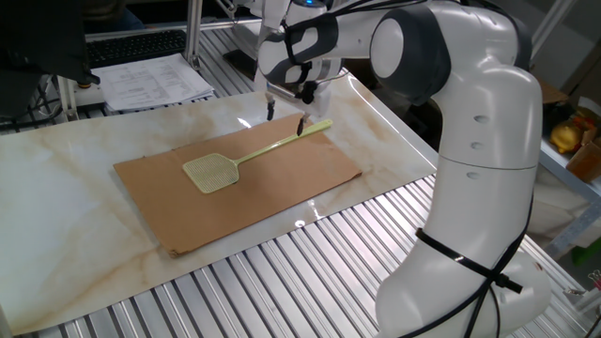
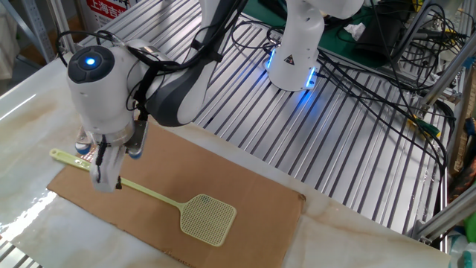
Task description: Swat with a flyswatter
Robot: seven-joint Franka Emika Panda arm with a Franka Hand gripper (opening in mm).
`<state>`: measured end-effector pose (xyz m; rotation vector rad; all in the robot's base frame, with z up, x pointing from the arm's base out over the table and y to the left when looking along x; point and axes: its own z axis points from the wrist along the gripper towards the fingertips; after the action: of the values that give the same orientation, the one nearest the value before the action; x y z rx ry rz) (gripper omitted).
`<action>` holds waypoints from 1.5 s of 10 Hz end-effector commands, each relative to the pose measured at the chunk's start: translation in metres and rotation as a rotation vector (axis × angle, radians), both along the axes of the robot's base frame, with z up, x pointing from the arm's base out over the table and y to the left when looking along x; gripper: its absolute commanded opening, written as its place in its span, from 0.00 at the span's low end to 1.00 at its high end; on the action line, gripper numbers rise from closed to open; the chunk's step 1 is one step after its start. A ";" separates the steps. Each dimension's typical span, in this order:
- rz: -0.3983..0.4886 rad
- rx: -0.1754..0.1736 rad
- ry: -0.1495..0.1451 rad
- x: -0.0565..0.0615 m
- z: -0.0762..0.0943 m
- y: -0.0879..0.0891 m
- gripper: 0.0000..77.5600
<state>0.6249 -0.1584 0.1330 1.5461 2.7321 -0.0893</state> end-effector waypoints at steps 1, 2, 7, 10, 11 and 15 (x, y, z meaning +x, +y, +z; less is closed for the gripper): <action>0.401 0.005 0.015 -0.007 0.026 0.046 1.00; 0.449 0.007 0.022 -0.008 0.032 0.056 1.00; 0.652 0.028 0.047 -0.016 0.056 0.092 1.00; 0.744 0.031 0.051 -0.021 0.062 0.101 1.00; 0.752 0.032 0.052 -0.021 0.065 0.104 1.00; 0.801 0.040 0.063 -0.027 0.079 0.121 1.00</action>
<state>0.6112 -0.0910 0.1726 0.8486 3.0513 -0.0791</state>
